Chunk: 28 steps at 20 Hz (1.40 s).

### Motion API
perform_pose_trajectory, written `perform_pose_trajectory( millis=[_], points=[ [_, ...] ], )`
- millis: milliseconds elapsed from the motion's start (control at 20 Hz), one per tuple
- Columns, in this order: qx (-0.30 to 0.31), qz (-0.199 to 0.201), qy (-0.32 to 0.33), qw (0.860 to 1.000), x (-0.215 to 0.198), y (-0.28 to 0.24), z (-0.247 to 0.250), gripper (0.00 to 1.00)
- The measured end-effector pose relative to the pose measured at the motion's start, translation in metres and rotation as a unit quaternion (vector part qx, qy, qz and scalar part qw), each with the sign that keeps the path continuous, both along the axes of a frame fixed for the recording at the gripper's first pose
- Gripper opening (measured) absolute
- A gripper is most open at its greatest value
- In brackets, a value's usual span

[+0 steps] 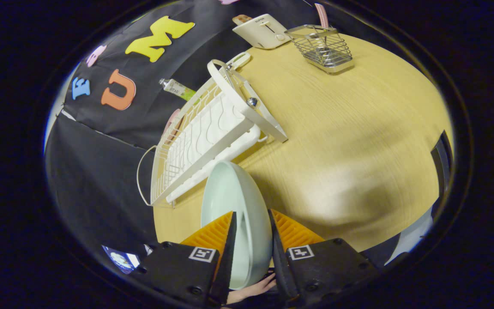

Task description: Take the plate from the dish rack, then take the spoon from the basket and place it into the plate.

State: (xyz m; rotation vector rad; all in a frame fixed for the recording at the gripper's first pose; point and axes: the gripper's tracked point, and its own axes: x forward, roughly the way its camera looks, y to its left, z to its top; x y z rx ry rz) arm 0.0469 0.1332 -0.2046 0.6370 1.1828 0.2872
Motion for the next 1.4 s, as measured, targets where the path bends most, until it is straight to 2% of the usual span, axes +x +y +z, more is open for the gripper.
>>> perform_pose_trajectory(
  millis=[50,300,450,600,750,1000,1050,1250,1300,1400],
  points=[
    [0.000,0.000,-0.003,1.000,0.001,0.000,0.001,0.56],
    [-0.008,0.003,-0.021,1.000,0.008,-0.002,0.009,0.63],
    [-0.059,0.017,-0.086,0.994,0.013,-0.016,0.024,0.67],
    [-0.104,0.028,-0.153,0.982,0.015,-0.030,0.041,0.74],
    [-0.174,0.030,-0.229,0.957,0.024,-0.055,0.057,0.78],
    [-0.253,0.011,-0.326,0.911,0.033,-0.098,0.091,0.82],
    [-0.270,0.002,-0.347,0.898,0.038,-0.108,0.098,0.85],
    [-0.355,-0.034,-0.431,0.829,0.060,-0.162,0.131,0.85],
    [-0.357,-0.041,-0.440,0.823,0.064,-0.171,0.136,0.90],
    [-0.347,-0.056,-0.450,0.821,0.074,-0.191,0.140,0.99]
  ],
)
